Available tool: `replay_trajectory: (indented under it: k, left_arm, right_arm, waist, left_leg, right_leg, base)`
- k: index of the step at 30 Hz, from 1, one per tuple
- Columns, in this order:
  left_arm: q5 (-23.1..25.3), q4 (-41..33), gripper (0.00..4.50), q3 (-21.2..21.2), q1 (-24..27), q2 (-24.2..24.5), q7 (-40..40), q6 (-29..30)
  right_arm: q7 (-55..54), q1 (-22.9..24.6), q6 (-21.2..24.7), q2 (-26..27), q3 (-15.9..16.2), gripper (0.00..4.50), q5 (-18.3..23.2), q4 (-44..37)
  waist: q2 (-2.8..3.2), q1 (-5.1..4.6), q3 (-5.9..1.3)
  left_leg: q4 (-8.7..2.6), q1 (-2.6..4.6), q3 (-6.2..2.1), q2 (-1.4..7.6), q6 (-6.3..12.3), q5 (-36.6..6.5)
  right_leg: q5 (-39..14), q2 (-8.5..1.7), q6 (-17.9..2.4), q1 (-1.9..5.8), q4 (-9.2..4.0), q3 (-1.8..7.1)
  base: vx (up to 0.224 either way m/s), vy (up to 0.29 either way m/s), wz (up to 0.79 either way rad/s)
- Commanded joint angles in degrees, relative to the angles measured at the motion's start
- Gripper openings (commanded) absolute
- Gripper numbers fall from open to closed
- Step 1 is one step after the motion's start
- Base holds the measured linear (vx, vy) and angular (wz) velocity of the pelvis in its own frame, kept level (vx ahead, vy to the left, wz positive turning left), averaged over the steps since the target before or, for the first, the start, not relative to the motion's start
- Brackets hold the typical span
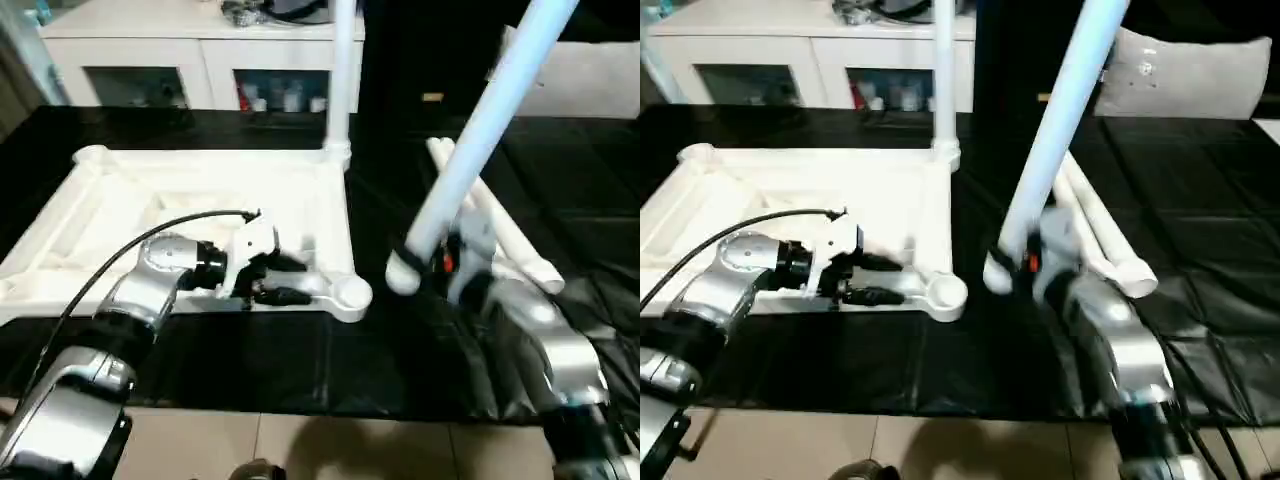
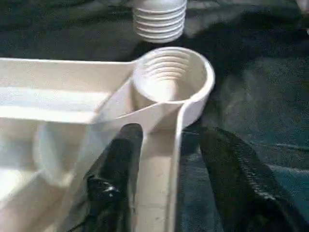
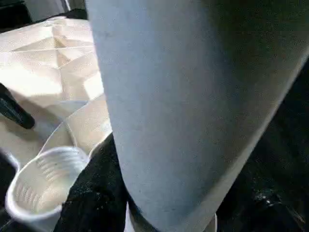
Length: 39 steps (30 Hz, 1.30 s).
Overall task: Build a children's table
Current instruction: Pick table leg, then insert table leg to table base
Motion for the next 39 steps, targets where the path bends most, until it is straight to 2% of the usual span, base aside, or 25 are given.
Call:
replay_trajectory:
  k: [1, 7, 15, 16, 17, 19, 21, 22, 24, 27, 30, 33, 36, 37, 38, 39]
  left_arm:
    - [0.7, 1.6, 1.99, 0.1, -1.2, 0.3, -1.3, -1.1]
    - [2.4, 5.8, 1.45, 0.1, -2.8, 0.4, -2.0, -3.6]
    - [4.6, 10.5, 0.85, 0.6, -4.3, 0.0, -0.1, -6.4]
    - [4.7, 10.7, 0.78, 0.7, -4.3, 0.0, -0.1, -6.6]
    - [4.8, 11.0, 0.71, 0.8, -4.4, -0.1, -0.2, -6.8]
    - [5.0, 11.8, 0.56, 1.0, -4.6, -0.3, -0.5, -7.3]
    - [5.7, 12.8, 0.43, 0.6, -4.8, -0.7, -0.5, -8.0]
    - [6.1, 13.0, 0.36, 0.4, -4.8, -0.8, -0.4, -8.3]
    - [6.5, 13.2, 0.17, 0.4, -4.8, -0.9, -0.3, -8.6]
    - [5.4, 12.5, 0.06, 1.1, -4.7, -1.5, -1.1, -8.2]
    - [4.6, 10.9, 0.00, 1.2, -4.1, -2.0, -2.1, -7.9]
    - [2.4, 6.3, 0.00, 2.1, -1.9, -3.9, -2.8, -6.8]
    - [1.8, 2.5, 0.00, 2.5, 0.1, -5.5, -1.6, -6.0]
    - [2.7, 1.3, 0.00, 2.3, 1.1, -6.2, 0.4, -6.3]
    - [3.1, 1.3, 0.00, 2.2, 1.2, -6.3, 1.1, -6.7]
    - [3.1, 1.2, 0.00, 2.2, 1.4, -6.5, 1.5, -6.7]
  right_arm:
    - [2.0, -0.4, 1.2, -0.4, -0.1, 1.91, 2.6, -3.7]
    - [3.2, -0.3, 2.3, -0.4, 0.0, 1.91, 2.9, -4.6]
    - [3.5, -1.2, 2.8, -0.7, 0.4, 1.91, 2.8, -4.4]
    - [3.5, -1.2, 2.8, -0.8, 0.4, 1.91, 2.7, -4.4]
    - [3.7, -1.3, 3.2, -0.9, 0.5, 1.91, 2.7, -4.5]
    - [3.7, -1.2, 3.5, -0.9, 0.4, 1.91, 2.6, -4.7]
    - [3.1, -1.2, 1.6, -0.3, 0.5, 1.91, 1.9, -4.8]
    - [2.9, -1.5, 2.1, -0.4, 0.7, 1.91, 1.7, -4.9]
    - [2.8, -1.9, 3.3, -0.7, 1.0, 1.91, 1.7, -5.1]
    - [4.6, -2.8, 5.6, -1.3, 1.6, 1.91, 2.9, -6.2]
    - [6.2, -3.4, 7.2, -1.8, 2.1, 1.91, 4.1, -7.2]
    - [7.4, -4.4, 8.1, -2.0, 3.3, 1.91, 3.8, -7.2]
    - [8.0, -5.2, 9.1, -2.8, 5.2, 1.91, 2.1, -6.3]
    - [8.6, -5.7, 8.9, -3.3, 6.5, 1.91, 0.6, -5.0]
    - [8.8, -5.8, 8.6, -3.4, 6.8, 1.91, 0.2, -4.6]
    - [9.0, -5.8, 8.8, -3.6, 7.0, 1.91, 0.0, -4.3]
  waist:
    - [-0.28, 0.24, -4.27]
    - [-0.31, 0.26, -4.17]
    - [-0.31, 0.47, -4.27]
    - [-0.89, 0.36, -4.26]
    - [-0.58, 0.52, -4.29]
    - [-0.56, 0.49, -4.22]
    - [-0.60, 0.51, -4.15]
    - [-0.38, 0.55, -4.17]
    - [-0.55, 0.51, -4.16]
    - [-0.55, 0.47, -4.15]
    - [-0.62, 0.64, -4.35]
    - [-0.77, 0.64, -4.43]
    - [-0.78, 0.81, -4.38]
    - [-0.99, 0.80, -4.35]
    - [-0.91, 0.83, -4.16]
    - [-1.15, 0.90, -4.13]
  left_leg:
    - [-3.97, 1.85, -1.47, 3.71, 0.94, -11.5]
    - [-4.19, 2.10, -1.57, 3.82, 0.14, -13.3]
    - [-4.11, 2.01, -1.61, 3.83, 0.34, -12.3]
    - [-4.15, 1.99, -1.51, 3.84, 0.55, -12.1]
    - [-4.05, 2.04, -1.52, 3.85, 0.64, -11.7]
    - [-4.03, 1.99, -1.48, 3.85, 0.78, -11.8]
    - [-4.03, 2.05, -1.43, 3.79, 0.73, -12.2]
    - [-4.04, 2.05, -1.52, 3.85, 0.52, -12.5]
    - [-4.14, 2.12, -1.56, 3.86, 0.29, -12.7]
    - [-4.16, 2.07, -1.54, 3.94, 0.38, -12.5]
    - [-4.00, 1.89, -1.51, 4.02, 1.46, -10.2]
    - [-3.83, 1.85, -1.38, 3.99, 2.00, -9.5]
    - [-3.81, 1.90, -1.40, 4.09, 2.15, -9.4]
    - [-3.87, 1.91, -1.36, 4.08, 1.99, -9.6]
    - [-3.87, 2.06, -1.26, 4.05, 1.71, -10.4]
    - [-3.84, 2.13, -1.19, 4.04, 1.59, -10.8]
  right_leg:
    - [-7.6, -5.76, -12.3, 2.38, -3.91, 2.98]
    - [-9.9, -5.81, -12.4, 2.16, -4.05, 3.03]
    - [-8.1, -5.96, -12.6, 2.22, -3.89, 3.02]
    - [-7.9, -5.91, -12.7, 2.26, -3.91, 3.02]
    - [-7.9, -6.06, -12.9, 2.22, -3.81, 3.04]
    - [-8.3, -6.04, -12.9, 2.16, -3.91, 3.05]
    - [-9.3, -6.01, -12.7, 2.08, -4.10, 3.05]
    - [-9.8, -6.12, -12.5, 2.09, -4.09, 3.08]
    - [-10.3, -6.08, -12.3, 2.13, -4.14, 3.08]
    - [-9.9, -6.07, -12.4, 2.14, -4.05, 3.08]
    - [-6.1, -6.03, -13.2, 2.37, -3.57, 3.02]
    - [-4.7, -6.14, -13.9, 2.36, -3.43, 2.99]
    - [-5.5, -6.05, -13.7, 2.24, -3.45, 2.95]
    - [-6.3, -5.95, -13.5, 2.18, -3.42, 2.92]
    - [-8.2, -6.00, -13.0, 1.98, -3.84, 3.02]
    - [-9.2, -6.08, -12.7, 1.94, -3.99, 3.09]
  base:
    - [0.000, 0.000, 0.00]
    - [0.000, 0.000, 0.00]
    - [0.000, 0.000, 0.00]
    - [0.000, 0.000, 0.00]
    - [0.000, 0.000, 0.00]
    - [0.000, 0.000, 0.00]
    - [0.000, 0.000, 0.00]
    - [0.000, 0.000, 0.00]
    - [0.000, 0.000, 0.00]
    - [0.000, 0.000, 0.00]
    - [0.000, 0.000, 0.00]
    - [0.000, 0.000, 0.00]
    - [0.000, 0.000, 0.00]
    - [0.000, 0.000, 0.00]
    - [0.000, 0.000, 0.00]
    - [0.000, 0.000, 0.00]
